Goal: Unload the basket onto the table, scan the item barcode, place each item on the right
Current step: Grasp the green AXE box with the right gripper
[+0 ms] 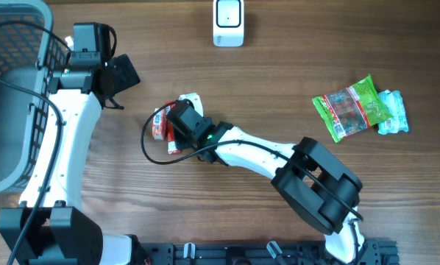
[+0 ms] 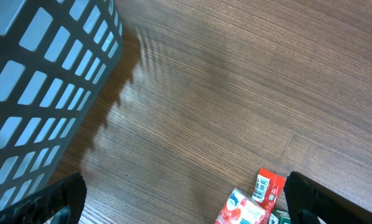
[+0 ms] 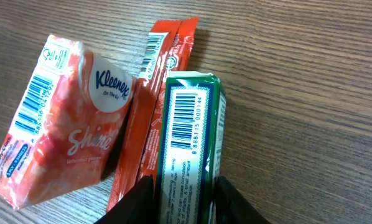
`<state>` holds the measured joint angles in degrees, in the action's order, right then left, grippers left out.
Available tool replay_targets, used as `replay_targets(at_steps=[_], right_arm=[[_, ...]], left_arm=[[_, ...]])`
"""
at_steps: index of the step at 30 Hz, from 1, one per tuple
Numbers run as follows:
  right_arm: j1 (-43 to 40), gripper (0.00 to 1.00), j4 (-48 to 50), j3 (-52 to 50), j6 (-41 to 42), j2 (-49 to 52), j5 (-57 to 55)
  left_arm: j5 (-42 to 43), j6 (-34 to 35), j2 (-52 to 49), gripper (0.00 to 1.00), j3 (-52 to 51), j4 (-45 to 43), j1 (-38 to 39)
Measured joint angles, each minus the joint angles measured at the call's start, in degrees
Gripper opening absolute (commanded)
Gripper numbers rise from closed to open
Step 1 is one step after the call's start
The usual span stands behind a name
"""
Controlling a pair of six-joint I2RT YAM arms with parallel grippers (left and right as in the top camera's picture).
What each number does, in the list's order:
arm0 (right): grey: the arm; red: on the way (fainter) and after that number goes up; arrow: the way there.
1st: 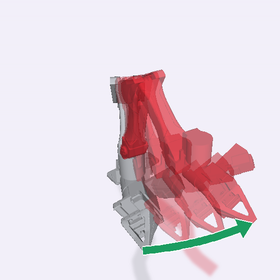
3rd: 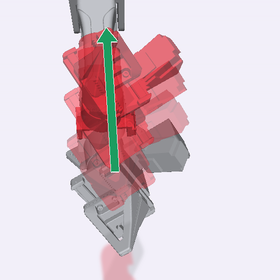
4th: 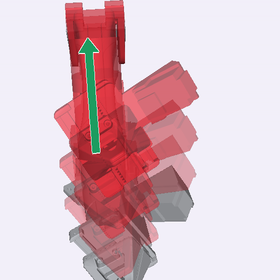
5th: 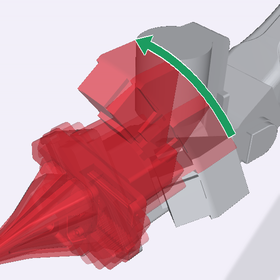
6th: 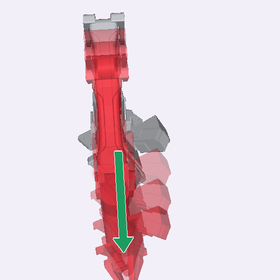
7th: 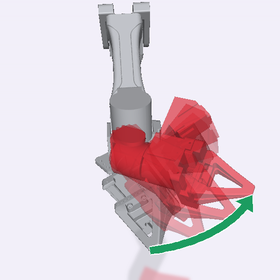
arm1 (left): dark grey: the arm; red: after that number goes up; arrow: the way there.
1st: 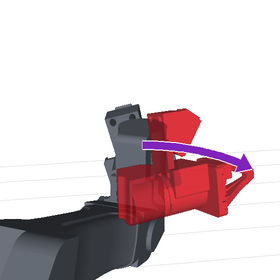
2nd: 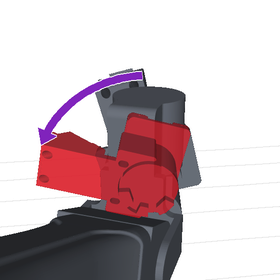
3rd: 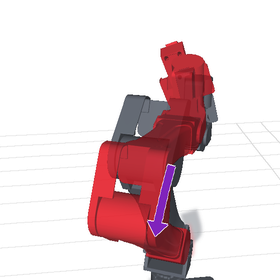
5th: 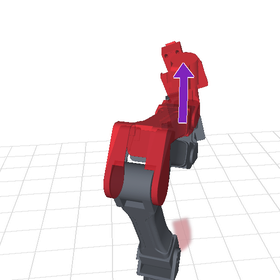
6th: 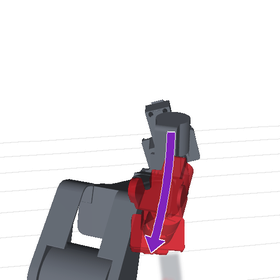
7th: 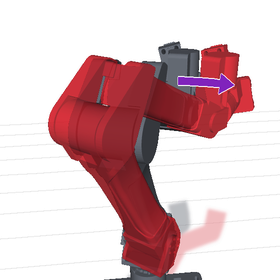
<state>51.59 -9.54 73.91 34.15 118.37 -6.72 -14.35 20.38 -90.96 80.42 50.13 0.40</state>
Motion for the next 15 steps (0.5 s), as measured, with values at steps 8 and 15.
replay_targets(at_steps=[8, 15], right_arm=[[0.0, 0.36, -0.3, 0.0, -1.5, 0.0, 0.0], [0.0, 0.36, -0.7, 0.0, -3.7, 0.0, 0.0]], left_arm=[[0.0, 0.0, 0.0, 1.00, 0.0, 0.0, 0.0], [0.0, 0.0, 0.0, 1.00, 0.0, 0.0, 0.0]])
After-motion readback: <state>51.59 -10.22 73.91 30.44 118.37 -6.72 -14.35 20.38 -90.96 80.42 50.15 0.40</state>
